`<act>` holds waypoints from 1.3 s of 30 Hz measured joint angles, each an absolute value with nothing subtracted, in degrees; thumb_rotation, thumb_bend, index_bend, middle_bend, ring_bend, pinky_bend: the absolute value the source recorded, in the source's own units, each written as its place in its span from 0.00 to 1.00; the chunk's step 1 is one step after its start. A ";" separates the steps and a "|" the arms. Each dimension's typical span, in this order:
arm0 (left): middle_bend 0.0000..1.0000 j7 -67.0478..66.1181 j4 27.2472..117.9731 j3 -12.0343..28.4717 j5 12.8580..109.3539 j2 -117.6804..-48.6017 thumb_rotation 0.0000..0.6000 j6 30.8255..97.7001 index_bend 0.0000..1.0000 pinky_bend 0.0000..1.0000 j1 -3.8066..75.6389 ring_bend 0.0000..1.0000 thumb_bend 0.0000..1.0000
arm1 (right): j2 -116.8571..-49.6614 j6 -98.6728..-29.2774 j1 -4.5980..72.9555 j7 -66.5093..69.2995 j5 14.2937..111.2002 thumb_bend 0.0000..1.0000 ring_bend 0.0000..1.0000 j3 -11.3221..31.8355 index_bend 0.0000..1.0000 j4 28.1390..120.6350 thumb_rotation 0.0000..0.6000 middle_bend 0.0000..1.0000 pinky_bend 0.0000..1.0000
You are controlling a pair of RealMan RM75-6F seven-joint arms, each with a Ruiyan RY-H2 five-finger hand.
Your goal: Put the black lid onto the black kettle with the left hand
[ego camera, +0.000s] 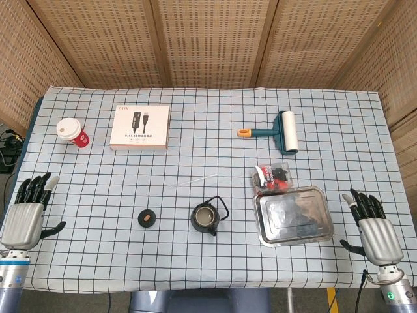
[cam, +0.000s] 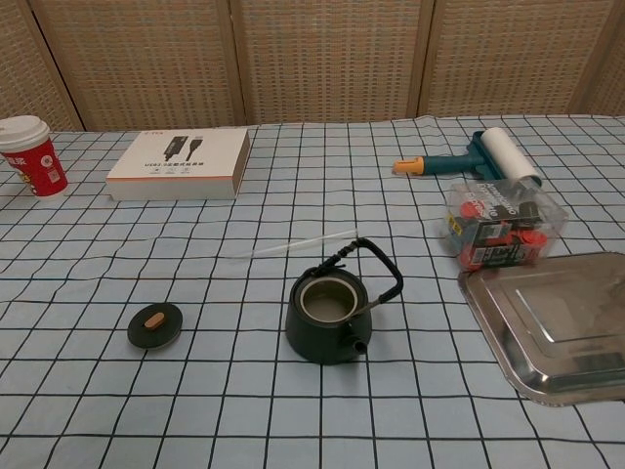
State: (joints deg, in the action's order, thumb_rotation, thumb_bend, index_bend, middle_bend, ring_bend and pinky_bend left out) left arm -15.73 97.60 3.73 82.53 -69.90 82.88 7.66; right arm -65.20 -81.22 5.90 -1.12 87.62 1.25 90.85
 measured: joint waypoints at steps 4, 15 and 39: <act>0.00 -18.22 98.08 3.66 82.16 -70.83 1.00 79.94 0.10 0.00 9.33 0.00 0.12 | -64.77 -80.56 6.06 0.56 86.50 0.09 0.00 1.66 0.02 90.48 1.00 0.00 0.03; 0.00 -29.24 100.17 4.52 76.77 -75.32 1.00 67.01 0.25 0.00 17.56 0.00 0.18 | -64.63 -77.75 6.97 3.05 83.95 0.09 0.00 2.42 0.02 88.73 1.00 0.00 0.03; 0.00 -46.19 98.18 5.20 59.36 -86.84 1.00 58.16 0.25 0.00 29.77 0.00 0.18 | -64.50 -74.44 7.87 8.60 80.05 0.09 0.00 4.01 0.02 85.11 1.00 0.00 0.03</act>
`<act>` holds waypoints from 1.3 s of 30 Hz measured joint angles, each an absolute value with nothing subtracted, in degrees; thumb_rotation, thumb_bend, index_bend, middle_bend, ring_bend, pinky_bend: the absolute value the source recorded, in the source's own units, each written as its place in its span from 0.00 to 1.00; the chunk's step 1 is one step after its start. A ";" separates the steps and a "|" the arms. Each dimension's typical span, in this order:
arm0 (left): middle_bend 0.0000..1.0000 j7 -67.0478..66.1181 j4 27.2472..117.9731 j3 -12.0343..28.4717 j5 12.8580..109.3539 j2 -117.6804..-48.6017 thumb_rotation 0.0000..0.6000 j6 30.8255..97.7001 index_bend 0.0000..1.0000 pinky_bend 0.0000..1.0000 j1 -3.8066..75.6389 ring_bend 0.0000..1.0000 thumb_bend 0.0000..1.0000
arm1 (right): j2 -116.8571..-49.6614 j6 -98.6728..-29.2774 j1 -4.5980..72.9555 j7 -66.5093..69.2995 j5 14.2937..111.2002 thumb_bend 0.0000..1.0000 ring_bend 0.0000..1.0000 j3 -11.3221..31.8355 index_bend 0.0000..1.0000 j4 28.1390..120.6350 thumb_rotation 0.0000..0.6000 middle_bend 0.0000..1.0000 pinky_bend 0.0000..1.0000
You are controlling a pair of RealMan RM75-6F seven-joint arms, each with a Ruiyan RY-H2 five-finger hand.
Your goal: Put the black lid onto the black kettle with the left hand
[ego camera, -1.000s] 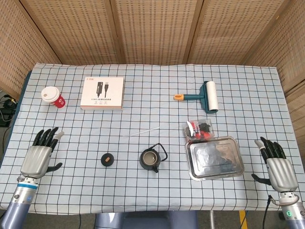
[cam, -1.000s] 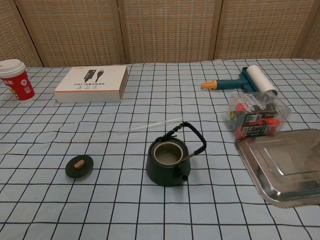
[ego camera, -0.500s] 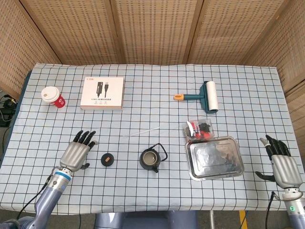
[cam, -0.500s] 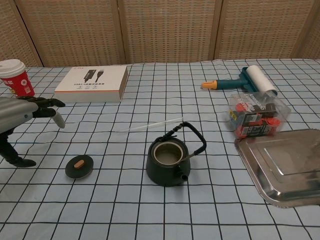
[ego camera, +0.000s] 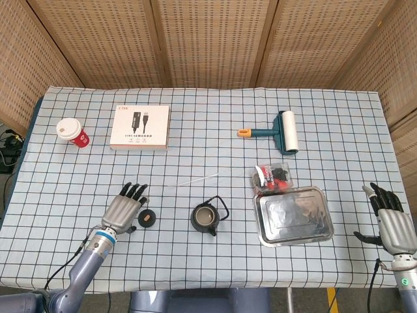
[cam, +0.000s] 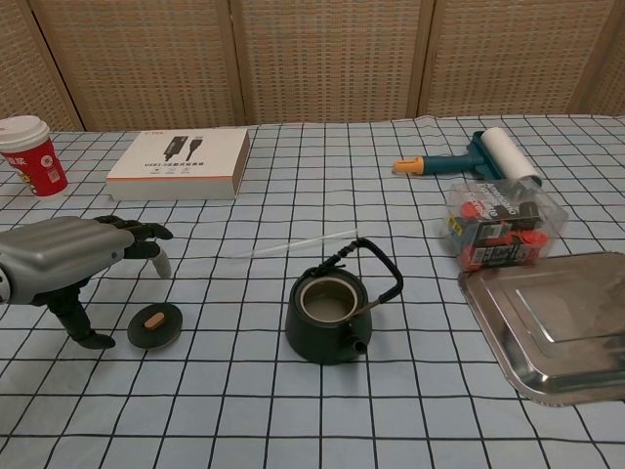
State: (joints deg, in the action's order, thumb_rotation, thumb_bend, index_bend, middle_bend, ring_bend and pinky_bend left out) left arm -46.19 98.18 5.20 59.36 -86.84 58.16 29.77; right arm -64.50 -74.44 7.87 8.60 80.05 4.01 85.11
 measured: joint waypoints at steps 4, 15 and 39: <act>0.00 -46.42 97.80 4.90 58.62 -87.62 1.00 58.08 0.26 0.00 30.30 0.00 0.18 | -64.60 -74.36 7.92 8.48 80.01 0.09 0.00 4.01 0.02 84.96 1.00 0.00 0.03; 0.00 -47.29 96.35 4.02 56.57 -90.31 1.00 58.70 0.28 0.00 32.19 0.00 0.21 | -64.53 -74.87 7.80 8.96 80.36 0.09 0.00 4.06 0.02 84.86 1.00 0.00 0.03; 0.00 -44.84 95.90 2.12 56.14 -91.52 1.00 60.82 0.43 0.00 33.96 0.00 0.28 | -64.40 -75.39 7.62 9.29 80.72 0.09 0.00 4.04 0.02 84.80 1.00 0.00 0.03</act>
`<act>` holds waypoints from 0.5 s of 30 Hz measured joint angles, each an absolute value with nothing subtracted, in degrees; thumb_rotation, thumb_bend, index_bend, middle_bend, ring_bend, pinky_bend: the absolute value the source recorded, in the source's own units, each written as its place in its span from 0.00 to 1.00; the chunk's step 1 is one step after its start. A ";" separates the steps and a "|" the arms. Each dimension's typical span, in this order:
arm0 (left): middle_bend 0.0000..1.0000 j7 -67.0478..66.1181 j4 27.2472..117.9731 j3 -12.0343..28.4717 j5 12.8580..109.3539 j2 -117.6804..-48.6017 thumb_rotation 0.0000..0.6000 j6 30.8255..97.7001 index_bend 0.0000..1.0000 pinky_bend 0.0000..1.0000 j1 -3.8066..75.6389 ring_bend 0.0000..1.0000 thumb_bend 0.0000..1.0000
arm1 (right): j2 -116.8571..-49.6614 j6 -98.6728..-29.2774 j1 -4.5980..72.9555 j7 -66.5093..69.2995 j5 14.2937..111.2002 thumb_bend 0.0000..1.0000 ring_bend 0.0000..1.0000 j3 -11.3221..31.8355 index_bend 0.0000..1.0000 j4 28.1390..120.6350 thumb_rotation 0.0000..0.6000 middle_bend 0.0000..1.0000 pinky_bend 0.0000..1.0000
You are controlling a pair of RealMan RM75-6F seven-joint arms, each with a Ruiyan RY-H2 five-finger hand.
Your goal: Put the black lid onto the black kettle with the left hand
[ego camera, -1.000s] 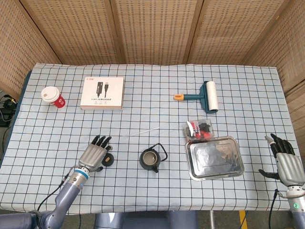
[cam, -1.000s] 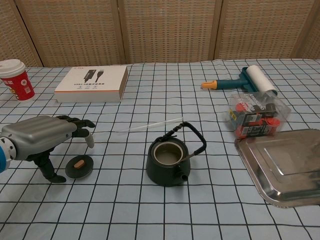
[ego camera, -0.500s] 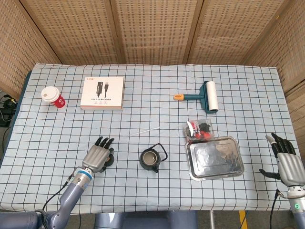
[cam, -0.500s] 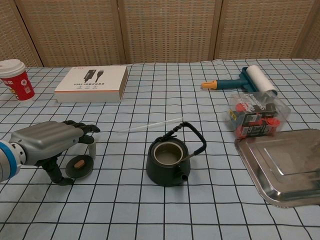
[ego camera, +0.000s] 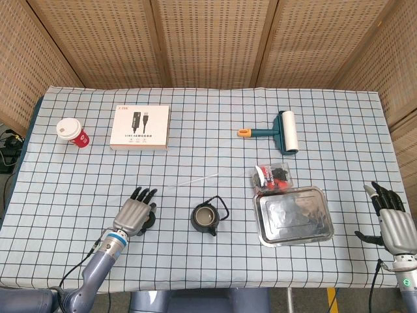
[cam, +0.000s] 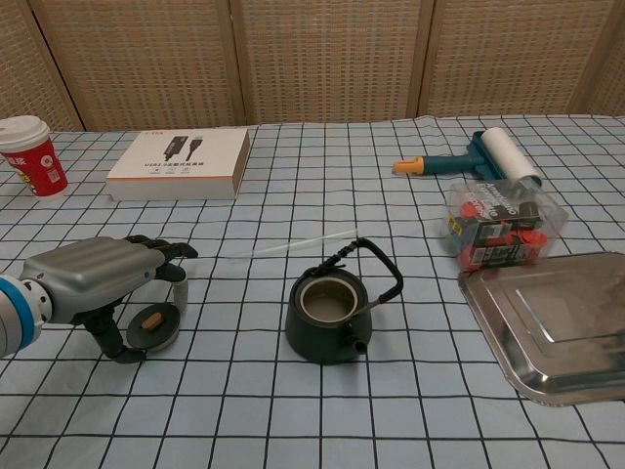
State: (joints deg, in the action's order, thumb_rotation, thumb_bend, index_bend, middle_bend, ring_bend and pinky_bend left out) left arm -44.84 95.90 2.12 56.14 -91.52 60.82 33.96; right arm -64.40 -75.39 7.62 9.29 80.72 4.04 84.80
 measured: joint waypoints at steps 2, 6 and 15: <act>0.00 -44.59 96.35 2.11 56.50 -91.20 1.00 61.09 0.43 0.00 33.97 0.00 0.29 | -64.38 -75.39 7.61 9.34 80.61 0.09 0.00 4.10 0.02 84.81 1.00 0.00 0.03; 0.00 -44.24 97.81 2.17 57.58 -90.25 1.00 61.87 0.44 0.00 34.11 0.00 0.28 | -64.23 -75.36 7.58 9.68 80.37 0.09 0.00 4.24 0.02 84.82 1.00 0.00 0.03; 0.00 -46.68 102.98 4.04 57.84 -87.79 1.00 62.85 0.44 0.00 36.37 0.00 0.29 | -63.73 -75.04 7.54 10.92 79.70 0.09 0.00 4.61 0.02 84.70 1.00 0.00 0.03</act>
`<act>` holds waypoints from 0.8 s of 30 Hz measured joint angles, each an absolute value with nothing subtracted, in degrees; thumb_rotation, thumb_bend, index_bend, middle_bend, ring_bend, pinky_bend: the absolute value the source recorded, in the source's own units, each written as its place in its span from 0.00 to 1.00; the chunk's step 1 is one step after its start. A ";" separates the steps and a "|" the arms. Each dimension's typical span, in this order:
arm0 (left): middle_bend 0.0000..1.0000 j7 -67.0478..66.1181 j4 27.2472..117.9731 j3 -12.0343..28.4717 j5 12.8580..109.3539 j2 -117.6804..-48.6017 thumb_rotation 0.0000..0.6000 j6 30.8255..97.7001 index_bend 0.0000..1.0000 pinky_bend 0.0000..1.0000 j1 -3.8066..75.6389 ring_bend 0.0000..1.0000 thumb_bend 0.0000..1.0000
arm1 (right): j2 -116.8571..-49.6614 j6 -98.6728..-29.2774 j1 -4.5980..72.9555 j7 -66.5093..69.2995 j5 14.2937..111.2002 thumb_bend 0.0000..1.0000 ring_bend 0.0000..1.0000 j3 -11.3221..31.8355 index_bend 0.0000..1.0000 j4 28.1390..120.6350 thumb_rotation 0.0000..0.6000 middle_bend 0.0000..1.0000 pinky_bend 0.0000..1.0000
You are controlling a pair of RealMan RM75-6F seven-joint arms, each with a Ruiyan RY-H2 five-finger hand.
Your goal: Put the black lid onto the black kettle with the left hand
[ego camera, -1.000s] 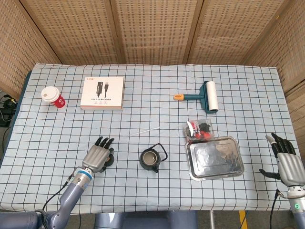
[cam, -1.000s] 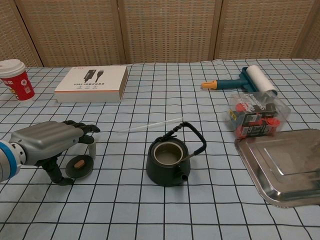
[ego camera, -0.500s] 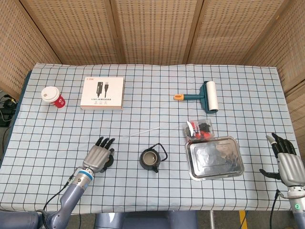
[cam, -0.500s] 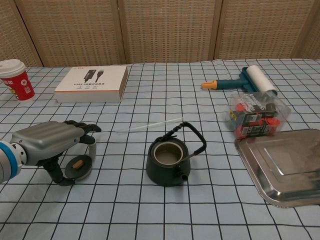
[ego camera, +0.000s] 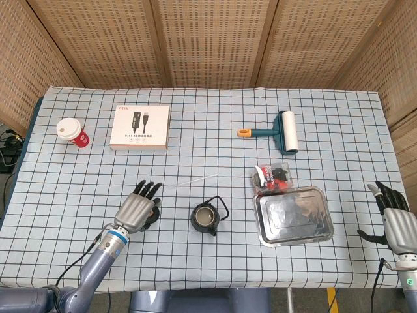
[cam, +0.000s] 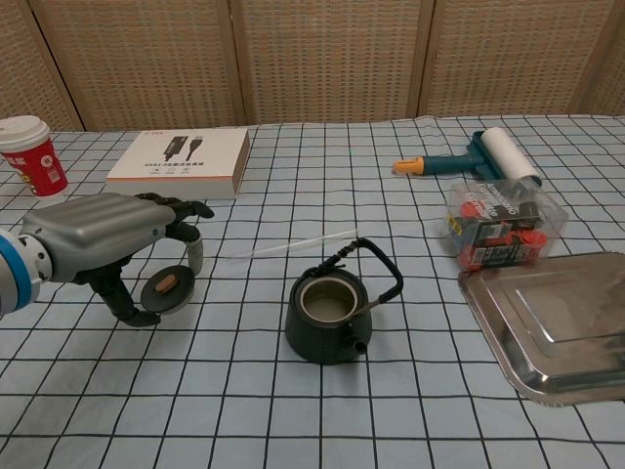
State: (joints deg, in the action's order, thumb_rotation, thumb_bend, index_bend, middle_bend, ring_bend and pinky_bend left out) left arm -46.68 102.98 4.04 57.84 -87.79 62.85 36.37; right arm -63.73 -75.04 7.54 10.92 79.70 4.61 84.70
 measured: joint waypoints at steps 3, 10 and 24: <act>0.00 -48.71 105.06 5.36 57.92 -87.07 1.00 63.02 0.44 0.00 38.00 0.00 0.29 | -63.48 -75.45 7.41 11.34 79.60 0.09 0.00 4.85 0.02 84.73 1.00 0.00 0.03; 0.00 -54.51 107.62 8.44 56.67 -87.87 1.00 62.31 0.43 0.00 43.16 0.00 0.29 | -63.09 -75.17 7.28 12.83 78.49 0.09 0.00 5.43 0.03 84.20 1.00 0.00 0.03; 0.00 -62.05 105.14 10.99 47.04 -96.32 1.00 60.12 0.42 0.00 53.01 0.00 0.29 | -62.82 -73.54 7.66 16.10 77.91 0.09 0.00 5.85 0.02 82.69 1.00 0.00 0.03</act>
State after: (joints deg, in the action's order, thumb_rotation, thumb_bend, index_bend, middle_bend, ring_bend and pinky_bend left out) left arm -62.05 105.14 10.99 47.04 -96.32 60.12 53.01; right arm -62.82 -73.54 7.66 16.10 77.91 5.85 82.69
